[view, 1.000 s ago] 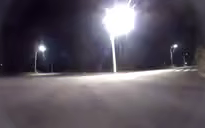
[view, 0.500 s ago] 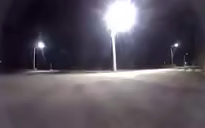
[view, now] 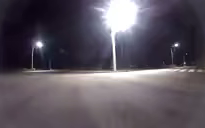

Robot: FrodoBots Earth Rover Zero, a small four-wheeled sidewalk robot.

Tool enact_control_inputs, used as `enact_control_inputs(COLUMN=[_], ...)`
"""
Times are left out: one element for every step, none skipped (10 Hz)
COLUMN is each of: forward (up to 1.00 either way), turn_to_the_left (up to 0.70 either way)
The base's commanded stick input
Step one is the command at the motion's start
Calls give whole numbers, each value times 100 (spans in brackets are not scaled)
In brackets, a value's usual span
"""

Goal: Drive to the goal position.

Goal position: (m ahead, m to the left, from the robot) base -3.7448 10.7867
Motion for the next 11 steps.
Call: enact_control_inputs(forward=[85,85,85,85,85,85,85,85,85,85,85], turn_to_the_left=[0,0,0,0,0,0,0,0,0,0,0])
